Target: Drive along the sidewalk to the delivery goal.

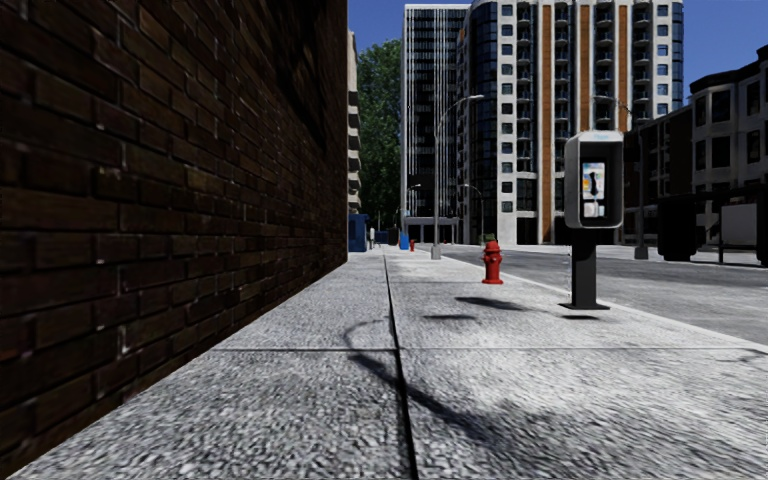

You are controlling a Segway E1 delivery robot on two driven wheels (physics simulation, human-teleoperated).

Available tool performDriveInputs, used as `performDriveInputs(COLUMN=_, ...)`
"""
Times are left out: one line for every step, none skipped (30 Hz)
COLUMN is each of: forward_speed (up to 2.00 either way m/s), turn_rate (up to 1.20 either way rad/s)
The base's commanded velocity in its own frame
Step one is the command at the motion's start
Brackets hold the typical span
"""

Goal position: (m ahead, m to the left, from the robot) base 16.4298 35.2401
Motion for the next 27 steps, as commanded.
performDriveInputs(forward_speed=2.00, turn_rate=0.00)
performDriveInputs(forward_speed=2.00, turn_rate=0.00)
performDriveInputs(forward_speed=2.00, turn_rate=0.00)
performDriveInputs(forward_speed=2.00, turn_rate=0.00)
performDriveInputs(forward_speed=2.00, turn_rate=0.00)
performDriveInputs(forward_speed=2.00, turn_rate=0.00)
performDriveInputs(forward_speed=2.00, turn_rate=0.00)
performDriveInputs(forward_speed=2.00, turn_rate=0.00)
performDriveInputs(forward_speed=2.00, turn_rate=0.00)
performDriveInputs(forward_speed=2.00, turn_rate=0.00)
performDriveInputs(forward_speed=2.00, turn_rate=0.00)
performDriveInputs(forward_speed=2.00, turn_rate=0.00)
performDriveInputs(forward_speed=2.00, turn_rate=0.00)
performDriveInputs(forward_speed=2.00, turn_rate=0.00)
performDriveInputs(forward_speed=2.00, turn_rate=0.00)
performDriveInputs(forward_speed=2.00, turn_rate=0.00)
performDriveInputs(forward_speed=2.00, turn_rate=0.00)
performDriveInputs(forward_speed=2.00, turn_rate=0.00)
performDriveInputs(forward_speed=2.00, turn_rate=0.00)
performDriveInputs(forward_speed=2.00, turn_rate=0.00)
performDriveInputs(forward_speed=2.00, turn_rate=0.00)
performDriveInputs(forward_speed=2.00, turn_rate=0.00)
performDriveInputs(forward_speed=2.00, turn_rate=0.00)
performDriveInputs(forward_speed=2.00, turn_rate=0.00)
performDriveInputs(forward_speed=2.00, turn_rate=0.00)
performDriveInputs(forward_speed=2.00, turn_rate=0.00)
performDriveInputs(forward_speed=2.00, turn_rate=0.00)
